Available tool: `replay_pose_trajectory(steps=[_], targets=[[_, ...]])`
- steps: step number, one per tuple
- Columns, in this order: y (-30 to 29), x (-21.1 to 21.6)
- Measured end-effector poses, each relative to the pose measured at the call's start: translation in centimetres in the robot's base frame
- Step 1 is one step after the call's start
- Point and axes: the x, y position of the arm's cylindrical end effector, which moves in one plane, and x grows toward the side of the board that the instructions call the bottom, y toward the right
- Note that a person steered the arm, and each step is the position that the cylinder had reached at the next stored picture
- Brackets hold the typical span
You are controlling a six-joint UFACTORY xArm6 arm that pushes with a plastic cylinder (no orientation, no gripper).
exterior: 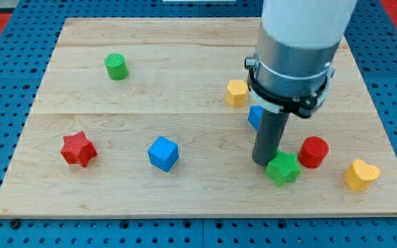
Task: Push yellow hexagon into the red circle
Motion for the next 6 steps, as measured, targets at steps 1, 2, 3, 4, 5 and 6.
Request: replay_pose_trajectory(steps=[1,2,3,4,5,6], targets=[[0.4,1.8],[3.4,2.1],[4.3,2.1],[4.2,1.9],[4.4,-0.2],[4.3,-0.2]])
